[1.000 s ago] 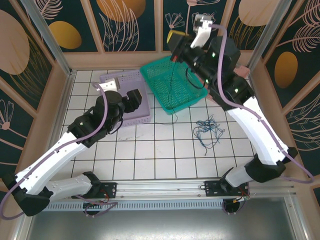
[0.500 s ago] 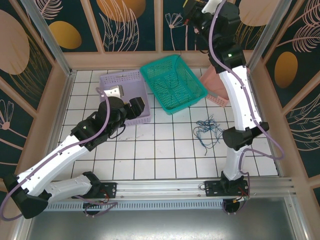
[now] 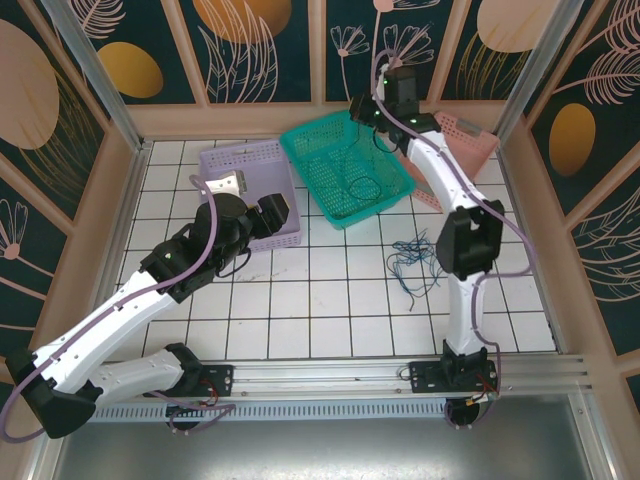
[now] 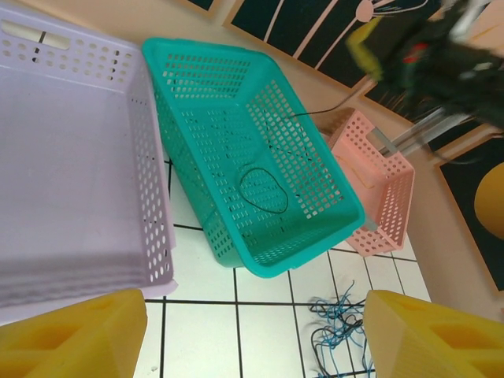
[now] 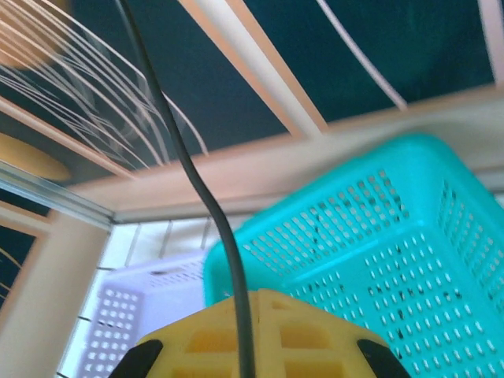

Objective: Untangle the cables

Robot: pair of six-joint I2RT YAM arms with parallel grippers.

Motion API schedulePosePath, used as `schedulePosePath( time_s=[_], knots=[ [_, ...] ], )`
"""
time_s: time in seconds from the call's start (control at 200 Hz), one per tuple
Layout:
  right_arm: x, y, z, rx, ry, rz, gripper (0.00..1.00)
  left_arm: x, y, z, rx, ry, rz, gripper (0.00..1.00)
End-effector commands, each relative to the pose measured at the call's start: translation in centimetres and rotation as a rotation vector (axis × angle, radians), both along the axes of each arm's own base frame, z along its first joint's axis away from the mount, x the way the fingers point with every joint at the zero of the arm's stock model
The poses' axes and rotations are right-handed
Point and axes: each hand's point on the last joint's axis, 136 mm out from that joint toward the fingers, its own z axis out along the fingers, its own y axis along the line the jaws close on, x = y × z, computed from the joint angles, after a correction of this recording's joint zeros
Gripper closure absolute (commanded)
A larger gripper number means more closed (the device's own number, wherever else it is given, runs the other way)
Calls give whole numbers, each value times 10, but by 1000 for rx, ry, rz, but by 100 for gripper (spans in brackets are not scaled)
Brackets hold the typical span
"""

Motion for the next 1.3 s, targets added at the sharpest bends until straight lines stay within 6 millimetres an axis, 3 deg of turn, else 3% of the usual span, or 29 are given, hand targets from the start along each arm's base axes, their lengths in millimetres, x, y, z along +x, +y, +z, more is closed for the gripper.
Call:
schedulePosePath(
  time_s=[0.0,0.175,0.295,0.395,0.505,0.681,0.761,0.851,0.911,0.976,1.086,1.291],
  knots=[
    [-1,19,-39,20,130,60,100,1,-1,2,-27,-7,2,28],
    [8,33,-83,49,231,71,100,0,-1,0,-27,3,1,28],
    [11,35,-93,41,261,58,75,-1,2,1,-20,5,9,28],
    [7,30,-70,18,221,24,56,-1,3,0,-15,7,9,27],
    [-6,18,-34,28,161,-23,44,-1,0,-6,-9,17,-2,26],
    [-36,-12,12,27,111,-124,45,4,-14,-11,-10,28,-42,25],
    [-63,-32,34,45,77,-189,49,6,-22,-11,-8,25,-68,25],
    [-99,-65,36,67,87,-305,53,8,-29,-14,-6,30,-93,26],
    [-127,-85,25,71,114,-375,55,9,-36,-17,-9,33,-119,27],
    [-161,-109,0,67,187,-467,55,9,-46,-20,-18,35,-161,28],
    [-221,-140,-60,66,361,-581,55,7,-70,-34,-35,64,-271,31],
    [-298,-155,-157,72,685,-627,54,-7,-119,-78,-70,169,-491,50]
  ],
)
